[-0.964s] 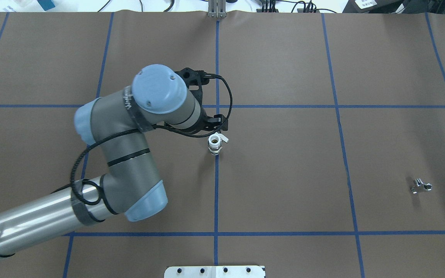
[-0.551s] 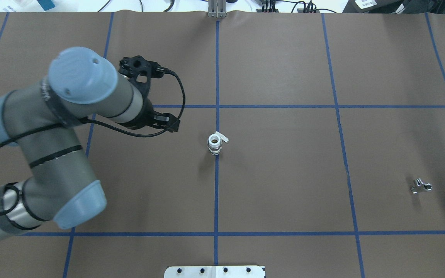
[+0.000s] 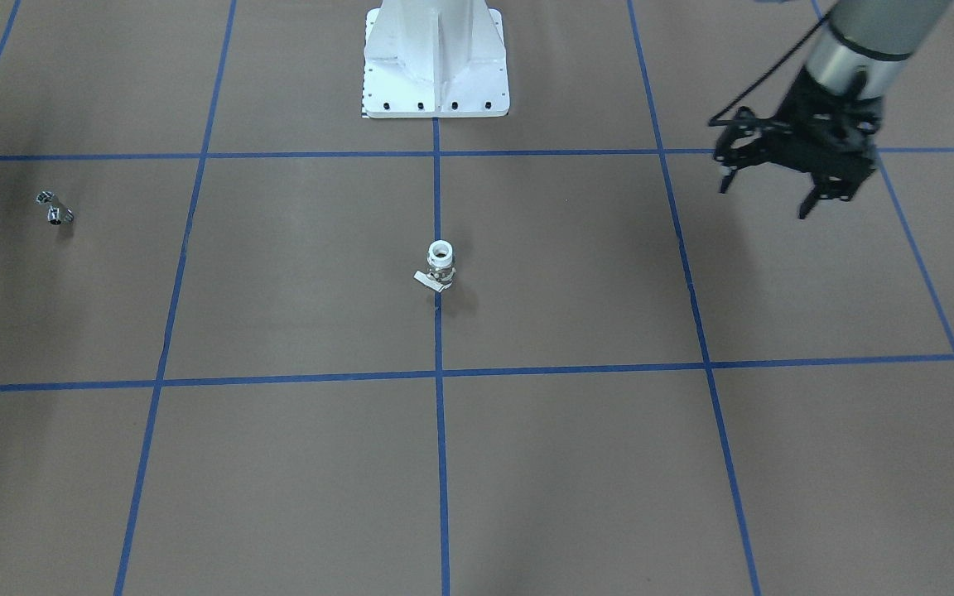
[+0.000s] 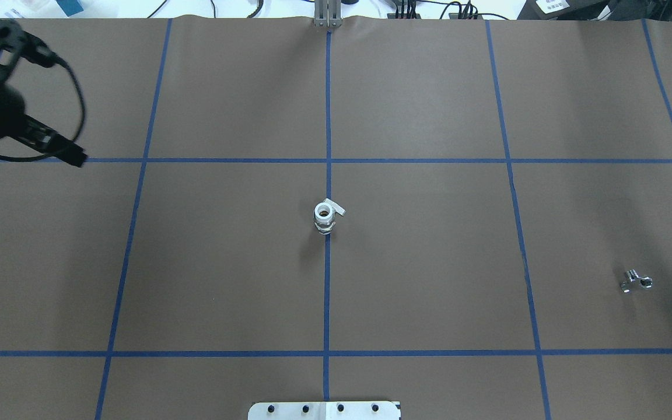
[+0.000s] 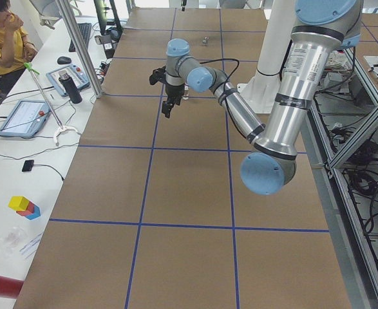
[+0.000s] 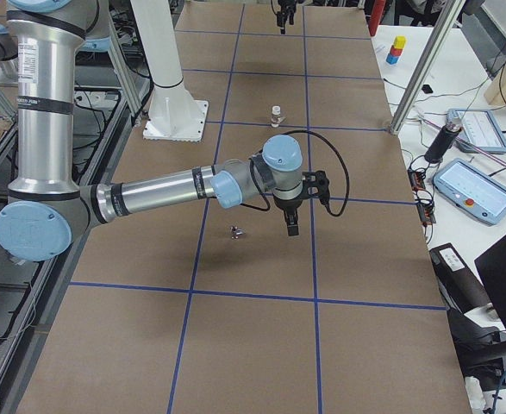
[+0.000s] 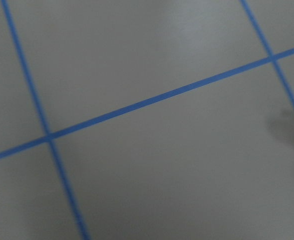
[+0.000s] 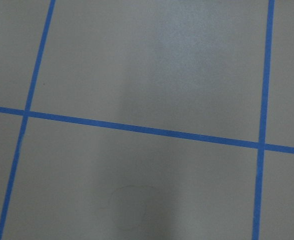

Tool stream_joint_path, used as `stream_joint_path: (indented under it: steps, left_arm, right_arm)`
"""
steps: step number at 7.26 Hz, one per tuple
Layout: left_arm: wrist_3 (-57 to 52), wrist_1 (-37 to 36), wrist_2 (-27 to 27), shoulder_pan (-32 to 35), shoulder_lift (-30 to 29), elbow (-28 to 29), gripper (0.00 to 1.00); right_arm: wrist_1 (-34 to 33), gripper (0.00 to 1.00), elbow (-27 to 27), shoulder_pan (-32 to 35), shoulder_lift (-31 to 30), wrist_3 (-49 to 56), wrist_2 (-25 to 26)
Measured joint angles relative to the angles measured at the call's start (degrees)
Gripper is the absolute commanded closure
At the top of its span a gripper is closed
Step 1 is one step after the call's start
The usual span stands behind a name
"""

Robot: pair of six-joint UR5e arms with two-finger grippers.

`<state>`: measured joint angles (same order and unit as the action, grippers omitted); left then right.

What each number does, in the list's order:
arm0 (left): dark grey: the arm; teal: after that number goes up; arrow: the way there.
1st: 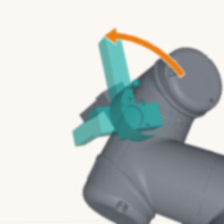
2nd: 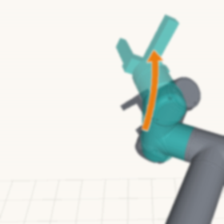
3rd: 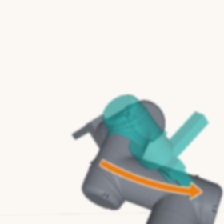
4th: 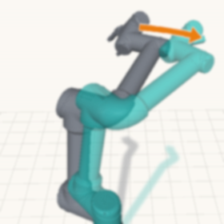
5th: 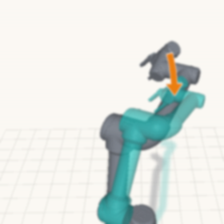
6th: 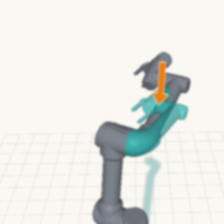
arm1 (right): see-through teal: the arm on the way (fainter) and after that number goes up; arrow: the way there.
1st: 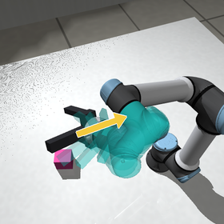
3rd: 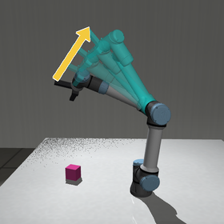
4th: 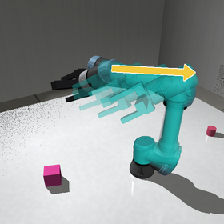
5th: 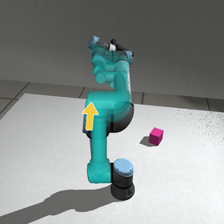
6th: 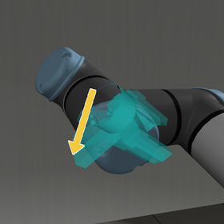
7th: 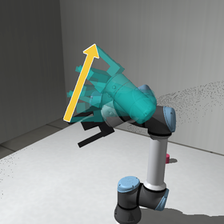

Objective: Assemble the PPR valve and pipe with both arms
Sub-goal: 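Set the valve upright, open the left gripper and withdraw it, then lower the right gripper onto the chrome pipe fitting and grasp it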

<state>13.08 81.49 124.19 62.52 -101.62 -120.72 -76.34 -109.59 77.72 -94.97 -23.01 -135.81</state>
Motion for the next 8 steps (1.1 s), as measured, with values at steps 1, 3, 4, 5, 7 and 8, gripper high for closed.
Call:
stream_joint_path:
  steps: [1, 3, 4, 5, 7, 8]
  left_arm:
    - [-11.65, -0.09, 2.98, 8.36, 3.32, 2.38, 0.0]
    - [-32.76, -0.01, 6.6, 22.48, 6.03, 11.75, 0.0]
    - [-40.92, 0.23, 7.48, 27.01, 6.47, 16.87, 0.0]
    - [-45.69, 0.98, 7.99, 30.05, 7.61, 20.51, 0.0]
    - [-48.28, 5.72, 8.19, 33.42, 10.35, 25.53, 0.0]
    - [-48.45, 7.72, 8.3, 34.01, 10.85, 26.76, 0.0]
  right_arm:
    - [2.15, 0.0, -0.83, -2.47, -0.15, -4.82, 0.85]
    - [7.32, 0.0, -2.01, -9.17, -0.3, -15.76, 5.39]
    - [8.3, 0.0, -3.17, -12.8, -0.72, -20.0, 8.46]
    - [8.98, 0.0, -4.56, -16.36, -1.81, -23.18, 11.57]
    - [14.0, 0.0, -6.06, -22.88, -5.83, -27.85, 16.86]
    - [17.46, 0.0, -6.17, -25.76, -8.62, -28.73, 19.84]
